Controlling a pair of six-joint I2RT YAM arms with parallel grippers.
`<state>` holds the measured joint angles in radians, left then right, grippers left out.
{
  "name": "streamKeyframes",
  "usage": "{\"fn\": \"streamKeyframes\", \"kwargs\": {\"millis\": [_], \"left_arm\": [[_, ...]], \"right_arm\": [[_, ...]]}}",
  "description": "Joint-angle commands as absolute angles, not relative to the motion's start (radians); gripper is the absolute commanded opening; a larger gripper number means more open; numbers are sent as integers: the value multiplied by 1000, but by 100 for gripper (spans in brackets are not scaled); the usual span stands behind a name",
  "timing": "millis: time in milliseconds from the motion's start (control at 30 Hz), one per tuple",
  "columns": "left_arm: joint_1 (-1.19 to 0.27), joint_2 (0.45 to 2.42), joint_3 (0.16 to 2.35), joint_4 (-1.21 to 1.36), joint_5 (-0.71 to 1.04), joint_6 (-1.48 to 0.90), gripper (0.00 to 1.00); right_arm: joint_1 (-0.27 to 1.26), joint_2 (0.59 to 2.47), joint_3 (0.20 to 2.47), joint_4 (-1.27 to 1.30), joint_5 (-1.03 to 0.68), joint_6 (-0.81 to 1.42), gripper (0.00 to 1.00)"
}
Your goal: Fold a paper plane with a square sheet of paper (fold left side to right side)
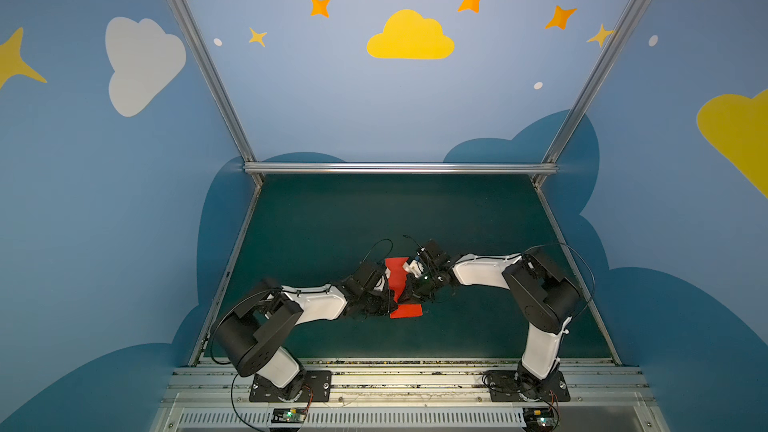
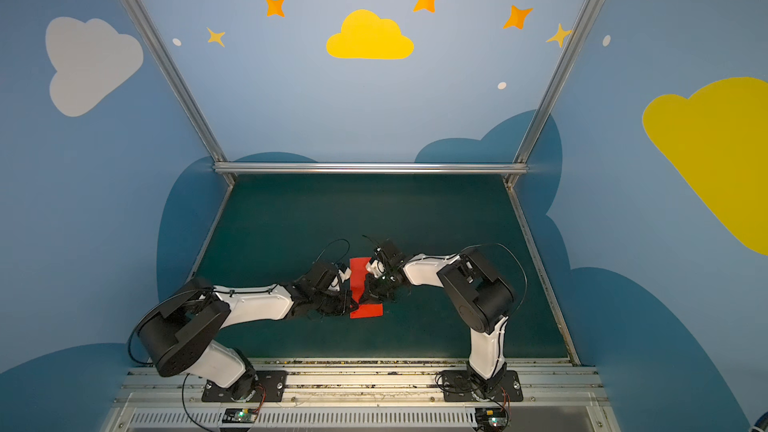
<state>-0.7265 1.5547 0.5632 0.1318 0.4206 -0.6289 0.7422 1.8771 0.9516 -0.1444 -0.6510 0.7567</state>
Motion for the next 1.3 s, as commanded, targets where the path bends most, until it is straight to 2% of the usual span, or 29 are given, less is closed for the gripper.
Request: {"fn": "streamKeyframes", "kwargs": {"millis": [0,600,767,1033,1267], "left_arm": [[-730,1577,529,60,400,-617,4],[-728,1560,523,57,396,-621,4],[-729,1557,529,46,394,-618,4],[-729,1542,537,33,391,-617,4],[-729,1534,551,12,388,-614,4]], "right_arm": [[704,1905,902,-173,-591,737,0],[446,1946,906,-236,-541,670,0],[379,1908,910,-228,-568,690,0],[477,1724,958,-310,-568,679,0],[627,1785,1023,-275,-562,731,0]]}}
